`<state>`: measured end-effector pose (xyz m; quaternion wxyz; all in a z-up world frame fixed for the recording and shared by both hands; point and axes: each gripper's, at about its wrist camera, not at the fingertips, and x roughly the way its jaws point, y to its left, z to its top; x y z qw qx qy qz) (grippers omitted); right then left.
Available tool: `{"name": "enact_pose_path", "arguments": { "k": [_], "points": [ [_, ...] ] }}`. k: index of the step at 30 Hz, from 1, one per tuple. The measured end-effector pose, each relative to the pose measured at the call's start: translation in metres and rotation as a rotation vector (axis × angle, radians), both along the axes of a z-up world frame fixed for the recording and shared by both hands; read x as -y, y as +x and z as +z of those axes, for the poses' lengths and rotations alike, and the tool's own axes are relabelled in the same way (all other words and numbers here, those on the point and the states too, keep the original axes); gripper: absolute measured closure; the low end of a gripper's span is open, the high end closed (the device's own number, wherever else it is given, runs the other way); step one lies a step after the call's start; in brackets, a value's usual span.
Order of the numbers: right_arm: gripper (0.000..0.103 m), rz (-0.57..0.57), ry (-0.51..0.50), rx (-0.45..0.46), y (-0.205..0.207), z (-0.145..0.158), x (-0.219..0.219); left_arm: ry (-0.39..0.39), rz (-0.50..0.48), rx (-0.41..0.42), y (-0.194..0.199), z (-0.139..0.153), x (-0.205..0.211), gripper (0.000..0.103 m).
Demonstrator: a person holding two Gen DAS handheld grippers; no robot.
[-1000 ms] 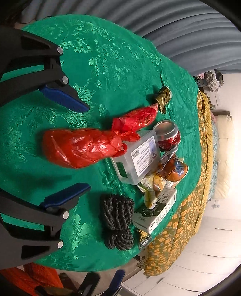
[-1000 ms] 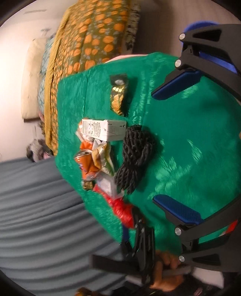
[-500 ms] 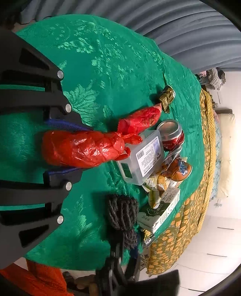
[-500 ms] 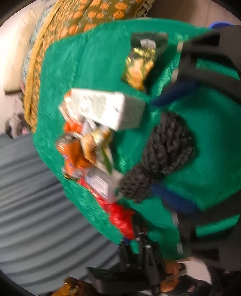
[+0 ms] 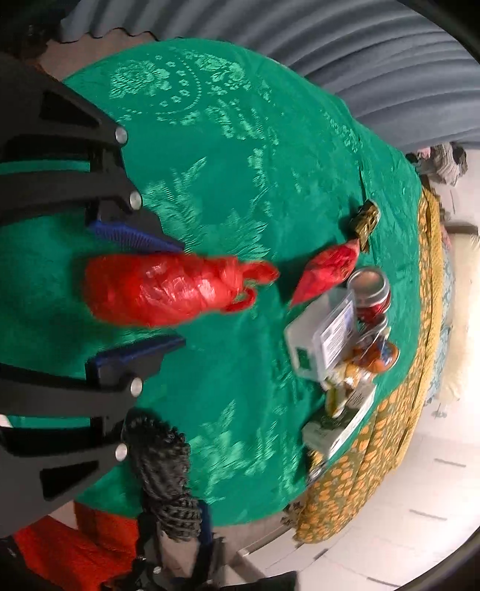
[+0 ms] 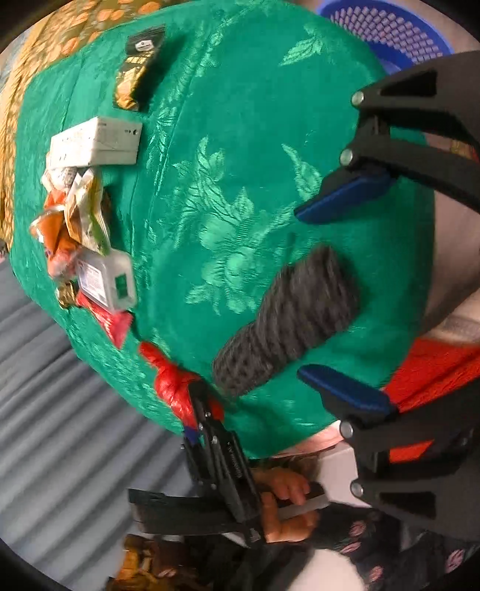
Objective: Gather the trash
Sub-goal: 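Lift the red bag and black rope and carry both toward the blue wastebasket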
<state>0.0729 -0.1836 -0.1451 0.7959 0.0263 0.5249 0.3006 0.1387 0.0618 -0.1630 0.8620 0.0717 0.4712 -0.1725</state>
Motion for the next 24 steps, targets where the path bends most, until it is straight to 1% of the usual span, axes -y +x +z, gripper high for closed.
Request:
{"name": "enact_pose_path", "arguments": {
  "k": [2, 5, 6, 7, 8, 9, 11, 13, 14, 15, 16, 17, 19, 20, 22, 23, 24],
  "points": [
    [0.023, 0.055, -0.091, 0.083, -0.005, 0.01, -0.003, 0.004, -0.017, 0.003, -0.005, 0.0, -0.001, 0.051],
    [0.023, 0.174, -0.118, 0.143, -0.01, 0.022, -0.013, 0.025, -0.028, 0.014, -0.007, 0.0, -0.004, 0.051],
    [0.023, 0.243, -0.124, 0.166, -0.013, 0.027, -0.021, 0.028, -0.03, 0.015, -0.007, -0.001, -0.005, 0.051],
    [0.023, 0.282, -0.137, 0.184, -0.016, 0.029, -0.027, 0.027, -0.031, 0.015, -0.006, 0.0, -0.006, 0.051],
    [0.023, 0.333, -0.167, 0.213, -0.017, 0.03, -0.036, 0.024, -0.033, 0.015, -0.006, 0.0, -0.007, 0.051],
    [0.023, 0.361, -0.194, 0.225, -0.015, 0.027, -0.045, 0.023, -0.036, 0.017, -0.005, 0.001, -0.007, 0.051],
    [0.023, 0.427, -0.271, 0.223, -0.011, 0.017, -0.064, 0.028, -0.044, 0.021, -0.005, 0.001, -0.005, 0.051],
    [0.042, 0.477, -0.341, 0.145, 0.0, 0.0, -0.074, 0.036, -0.047, 0.025, -0.006, 0.003, -0.005, 0.051],
    [0.055, 0.471, -0.356, 0.126, 0.003, -0.003, -0.074, 0.035, -0.048, 0.026, -0.007, 0.004, -0.006, 0.051],
    [0.059, 0.433, -0.346, 0.115, 0.009, -0.003, -0.071, 0.032, -0.049, 0.026, -0.009, 0.006, -0.007, 0.051],
    [0.06, 0.361, -0.307, 0.1, 0.016, 0.002, -0.063, 0.03, -0.048, 0.026, -0.01, 0.007, -0.009, 0.051],
    [0.06, 0.285, -0.273, 0.088, 0.023, 0.006, -0.055, 0.028, -0.047, 0.028, -0.011, 0.008, -0.011, 0.05],
    [0.06, 0.083, -0.173, 0.063, 0.038, 0.017, -0.028, 0.023, -0.048, 0.03, -0.013, 0.009, -0.012, 0.047],
    [0.06, -0.009, -0.12, 0.036, 0.044, 0.018, -0.014, 0.02, -0.048, 0.03, -0.012, 0.009, -0.011, 0.045],
    [0.058, -0.089, -0.096, -0.012, 0.05, 0.012, -0.002, 0.016, -0.051, 0.023, -0.01, 0.006, -0.007, 0.044],
    [0.055, -0.109, -0.111, -0.025, 0.053, 0.006, 0.001, 0.018, -0.051, 0.021, -0.008, 0.005, -0.005, 0.044],
    [0.049, -0.113, -0.136, -0.035, 0.054, 0.0, 0.002, 0.019, -0.054, 0.02, -0.006, 0.003, -0.002, 0.044]
  ]
}}
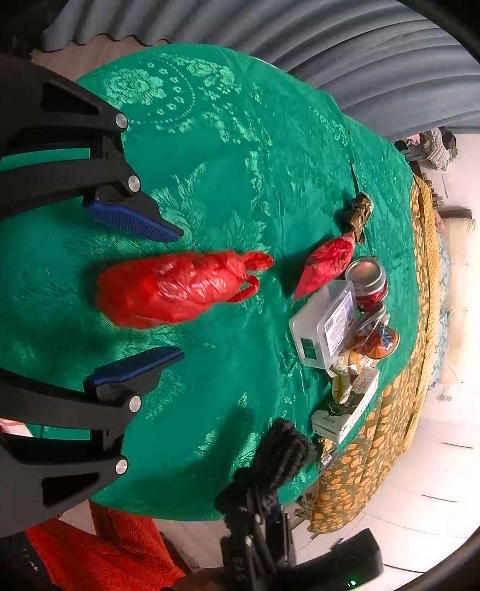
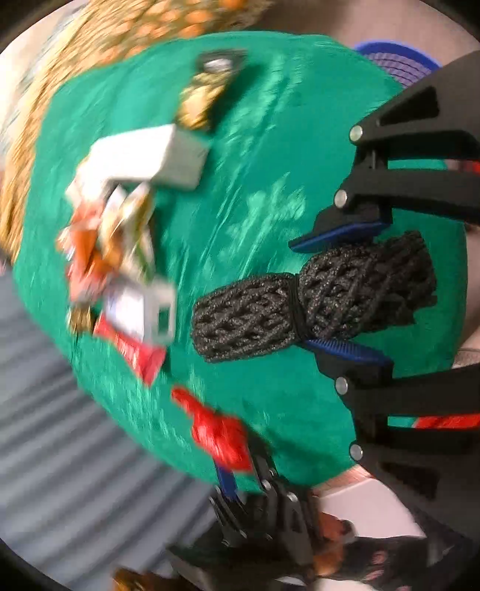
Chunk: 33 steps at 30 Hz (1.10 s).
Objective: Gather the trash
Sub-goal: 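Lift the red bag and black rope and carry both toward the blue wastebasket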
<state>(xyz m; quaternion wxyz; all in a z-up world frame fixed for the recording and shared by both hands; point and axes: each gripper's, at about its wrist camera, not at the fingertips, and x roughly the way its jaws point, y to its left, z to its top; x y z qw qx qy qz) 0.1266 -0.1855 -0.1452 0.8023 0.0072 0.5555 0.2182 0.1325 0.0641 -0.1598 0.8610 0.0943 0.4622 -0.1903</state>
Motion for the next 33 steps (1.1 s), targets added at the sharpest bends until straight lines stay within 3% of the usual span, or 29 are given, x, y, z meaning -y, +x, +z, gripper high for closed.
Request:
{"name": "enact_pose_path", "arguments": {
  "k": [2, 6, 11, 13, 14, 15, 17, 21, 26, 29, 33],
  "points": [
    [0.041, 0.007, -0.013, -0.009, -0.003, -0.007, 0.002, -0.003, 0.003, -0.011, 0.003, -0.004, 0.003, 0.044],
    [0.039, 0.036, -0.035, 0.028, -0.006, 0.001, 0.006, -0.005, 0.022, -0.027, 0.005, -0.008, 0.001, 0.044],
    [0.039, 0.161, -0.158, 0.072, -0.002, 0.009, -0.025, 0.018, 0.025, -0.018, 0.005, -0.005, 0.002, 0.044],
    [0.047, 0.187, -0.216, 0.077, 0.005, 0.003, -0.031, 0.043, 0.031, -0.01, 0.006, -0.005, 0.004, 0.045],
    [0.066, 0.189, -0.232, 0.078, 0.007, 0.001, -0.031, 0.061, 0.033, -0.001, 0.006, -0.005, 0.005, 0.059],
    [0.069, 0.175, -0.233, 0.086, 0.008, 0.001, -0.029, 0.085, 0.037, 0.01, 0.006, -0.006, 0.006, 0.071],
    [0.07, 0.136, -0.171, 0.104, 0.009, 0.006, -0.023, 0.096, 0.047, 0.022, 0.005, -0.005, 0.004, 0.074],
    [0.07, 0.065, 0.007, 0.148, -0.002, 0.03, 0.001, 0.032, 0.054, 0.033, -0.001, 0.005, 0.001, 0.075],
    [0.07, -0.013, 0.151, 0.161, -0.005, 0.041, 0.021, -0.049, 0.021, 0.042, -0.008, 0.022, 0.025, 0.075],
    [0.07, -0.073, 0.193, 0.17, -0.009, 0.042, 0.044, -0.098, -0.027, 0.045, -0.014, 0.035, 0.054, 0.075],
    [0.07, -0.196, 0.202, 0.203, -0.021, 0.045, 0.109, -0.14, -0.113, 0.052, -0.023, 0.047, 0.109, 0.075]
  ]
}}
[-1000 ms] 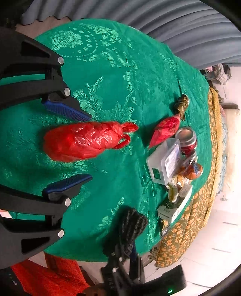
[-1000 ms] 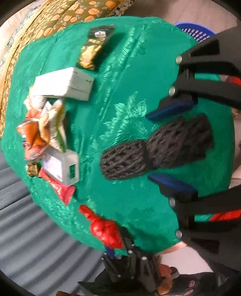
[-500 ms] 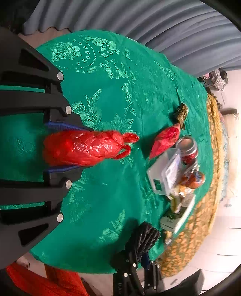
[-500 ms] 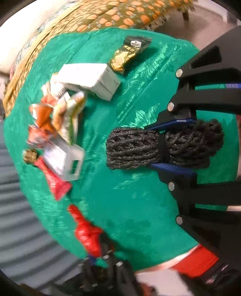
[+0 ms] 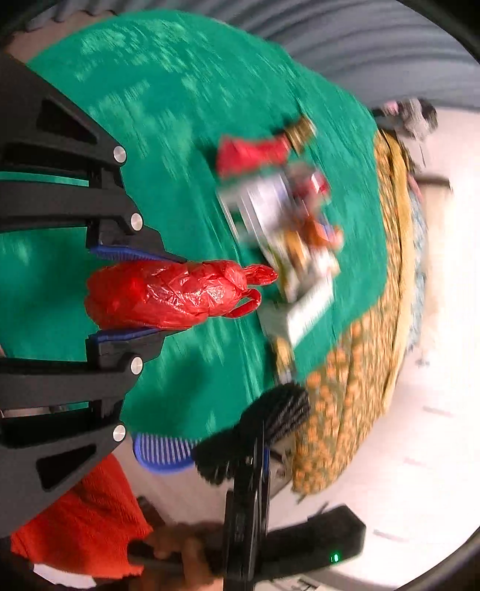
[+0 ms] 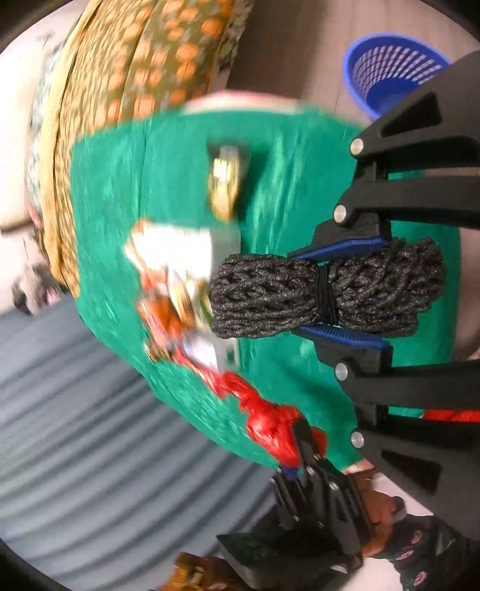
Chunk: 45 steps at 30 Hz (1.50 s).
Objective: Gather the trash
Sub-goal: 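Lift the red bag and black rope and carry both toward the blue wastebasket, then open the left tool over the basket while the right tool releases the rope, then return both tools to the cloth and grasp the red wrapper with the left tool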
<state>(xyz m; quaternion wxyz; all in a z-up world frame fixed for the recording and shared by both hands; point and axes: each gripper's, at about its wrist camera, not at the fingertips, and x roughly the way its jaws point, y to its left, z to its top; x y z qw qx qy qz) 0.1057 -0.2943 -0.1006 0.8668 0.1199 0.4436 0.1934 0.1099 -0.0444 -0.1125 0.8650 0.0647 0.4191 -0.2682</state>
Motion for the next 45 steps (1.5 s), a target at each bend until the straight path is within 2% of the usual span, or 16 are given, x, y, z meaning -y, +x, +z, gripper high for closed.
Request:
{"name": "enact_pose_path", "arguments": {
  "k": [6, 12, 16, 18, 22, 27, 28, 29, 30, 31, 34, 36, 37, 39, 41, 45],
  "points": [
    [0.07, -0.197, -0.055, -0.001, -0.019, -0.013, 0.1, -0.051, -0.155, -0.04, -0.009, 0.002, 0.101, 0.075],
    [0.07, -0.381, -0.131, -0.052, -0.037, -0.059, 0.189, -0.048, -0.307, -0.08, -0.029, -0.015, 0.206, 0.075],
    [0.07, -0.468, -0.134, -0.102, -0.049, -0.097, 0.234, -0.05, -0.356, -0.132, -0.033, -0.043, 0.265, 0.074],
    [0.07, -0.502, -0.102, -0.138, -0.053, -0.116, 0.251, -0.039, -0.363, -0.155, -0.033, -0.062, 0.291, 0.074],
    [0.07, -0.517, -0.061, -0.162, -0.057, -0.129, 0.27, -0.018, -0.37, -0.187, -0.029, -0.1, 0.328, 0.074],
    [0.066, -0.546, -0.035, -0.198, -0.059, -0.144, 0.284, -0.004, -0.363, -0.224, -0.018, -0.14, 0.353, 0.072],
    [0.063, -0.555, -0.03, -0.203, -0.058, -0.145, 0.286, -0.006, -0.363, -0.222, -0.016, -0.146, 0.359, 0.066],
    [0.047, -0.566, -0.029, -0.209, -0.059, -0.148, 0.288, -0.01, -0.369, -0.218, -0.015, -0.151, 0.363, 0.053],
    [0.036, -0.574, -0.026, -0.211, -0.059, -0.148, 0.289, -0.008, -0.373, -0.211, -0.014, -0.156, 0.367, 0.045],
    [0.036, -0.585, -0.021, -0.211, -0.06, -0.148, 0.292, -0.001, -0.37, -0.201, -0.012, -0.162, 0.371, 0.036],
    [0.036, -0.608, -0.006, -0.208, -0.063, -0.146, 0.299, 0.01, -0.37, -0.195, -0.012, -0.167, 0.376, 0.034],
    [0.036, -0.623, -0.014, -0.189, -0.066, -0.141, 0.301, -0.007, -0.372, -0.185, -0.014, -0.16, 0.374, 0.028],
    [0.035, -0.627, -0.025, -0.179, -0.067, -0.137, 0.3, -0.022, -0.372, -0.167, -0.016, -0.155, 0.371, 0.021],
    [0.026, -0.636, -0.059, -0.152, -0.069, -0.128, 0.297, -0.05, -0.365, -0.118, -0.024, -0.137, 0.362, 0.013],
    [0.022, -0.643, -0.101, -0.103, -0.07, -0.112, 0.291, -0.084, -0.365, -0.069, -0.033, -0.118, 0.353, 0.005],
    [0.015, -0.651, -0.194, 0.031, -0.075, -0.074, 0.271, -0.117, -0.343, 0.025, -0.051, -0.08, 0.327, 0.005]
  ]
}}
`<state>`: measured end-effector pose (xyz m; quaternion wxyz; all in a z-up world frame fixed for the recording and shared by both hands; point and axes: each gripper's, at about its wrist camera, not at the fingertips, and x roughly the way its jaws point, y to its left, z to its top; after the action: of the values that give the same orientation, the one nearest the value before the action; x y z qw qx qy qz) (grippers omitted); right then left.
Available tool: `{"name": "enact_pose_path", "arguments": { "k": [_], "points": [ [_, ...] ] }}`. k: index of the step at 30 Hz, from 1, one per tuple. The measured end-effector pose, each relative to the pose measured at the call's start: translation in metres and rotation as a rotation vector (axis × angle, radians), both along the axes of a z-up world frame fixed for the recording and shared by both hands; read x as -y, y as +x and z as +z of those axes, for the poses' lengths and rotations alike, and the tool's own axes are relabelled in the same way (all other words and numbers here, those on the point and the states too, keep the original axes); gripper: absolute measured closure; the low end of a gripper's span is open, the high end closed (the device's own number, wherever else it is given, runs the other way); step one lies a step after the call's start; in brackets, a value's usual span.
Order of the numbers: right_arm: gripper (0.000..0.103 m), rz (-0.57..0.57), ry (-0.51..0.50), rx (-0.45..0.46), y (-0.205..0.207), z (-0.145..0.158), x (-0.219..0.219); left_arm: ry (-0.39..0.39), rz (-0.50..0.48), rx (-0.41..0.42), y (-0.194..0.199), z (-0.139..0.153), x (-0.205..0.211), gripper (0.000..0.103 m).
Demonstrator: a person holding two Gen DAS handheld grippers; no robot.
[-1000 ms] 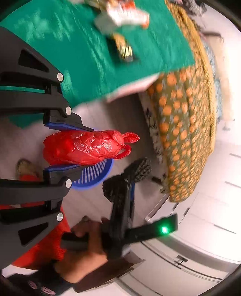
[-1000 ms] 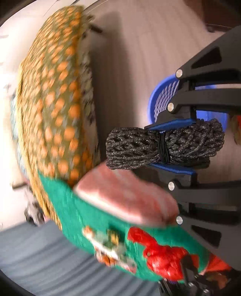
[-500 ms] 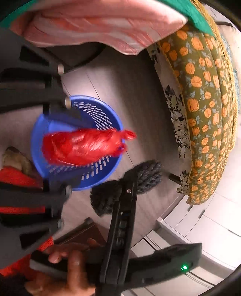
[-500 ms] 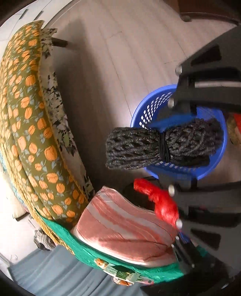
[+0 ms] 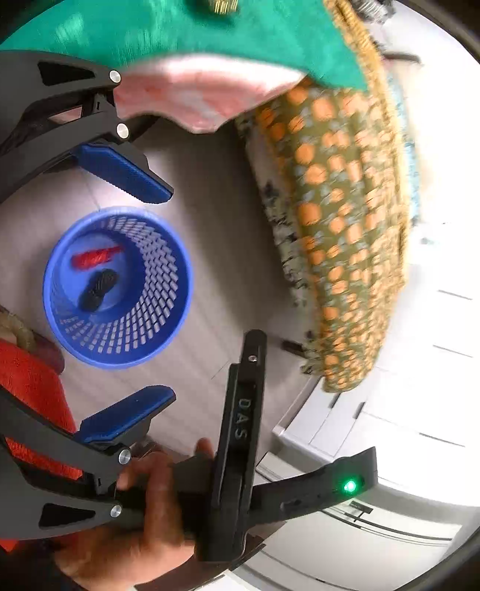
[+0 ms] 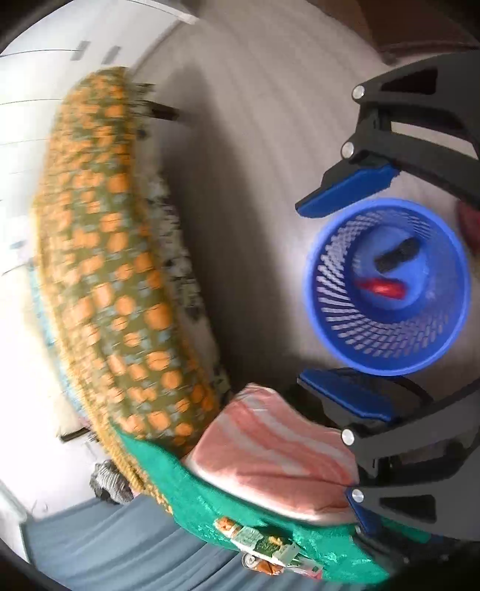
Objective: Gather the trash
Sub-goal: 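Return both tools to the cloth and grasp the red wrapper with the left tool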
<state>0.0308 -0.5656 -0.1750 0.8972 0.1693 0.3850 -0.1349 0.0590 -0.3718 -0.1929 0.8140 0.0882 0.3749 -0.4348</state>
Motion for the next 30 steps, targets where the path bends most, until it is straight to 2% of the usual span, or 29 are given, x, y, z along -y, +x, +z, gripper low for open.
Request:
{"name": "enact_pose_path", "arguments": {
  "k": [4, 6, 7, 11, 14, 19, 23, 27, 30],
  "points": [
    [0.004, -0.001, -0.138, 0.169, -0.01, 0.046, -0.031, -0.004, -0.013, 0.045, -0.015, 0.026, -0.031, 0.005],
    [0.004, -0.01, -0.181, 0.247, -0.012, 0.061, -0.047, -0.004, 0.008, 0.038, -0.017, 0.036, -0.054, 0.005],
    [0.004, 0.0, -0.18, 0.258, -0.01, 0.063, -0.051, -0.005, 0.025, 0.03, -0.016, 0.039, -0.067, 0.005],
    [0.004, 0.064, -0.132, 0.258, 0.011, 0.056, -0.075, 0.0, 0.127, 0.019, -0.005, 0.045, -0.127, 0.005],
    [0.004, 0.131, -0.134, 0.242, 0.023, 0.055, -0.106, 0.032, 0.234, 0.017, 0.008, 0.047, -0.177, 0.005],
    [0.004, 0.323, -0.121, 0.224, 0.034, 0.053, -0.2, 0.103, 0.435, 0.033, 0.03, 0.041, -0.259, 0.005],
    [0.004, 0.483, -0.084, 0.142, 0.043, 0.036, -0.276, 0.144, 0.589, 0.039, 0.049, 0.032, -0.319, 0.005],
    [0.004, 0.574, -0.112, 0.084, 0.057, 0.026, -0.334, 0.168, 0.626, 0.018, 0.064, 0.028, -0.355, 0.005],
    [0.004, 0.6, -0.145, 0.043, 0.074, 0.025, -0.358, 0.191, 0.618, 0.021, 0.063, 0.027, -0.376, 0.005]
  ]
}}
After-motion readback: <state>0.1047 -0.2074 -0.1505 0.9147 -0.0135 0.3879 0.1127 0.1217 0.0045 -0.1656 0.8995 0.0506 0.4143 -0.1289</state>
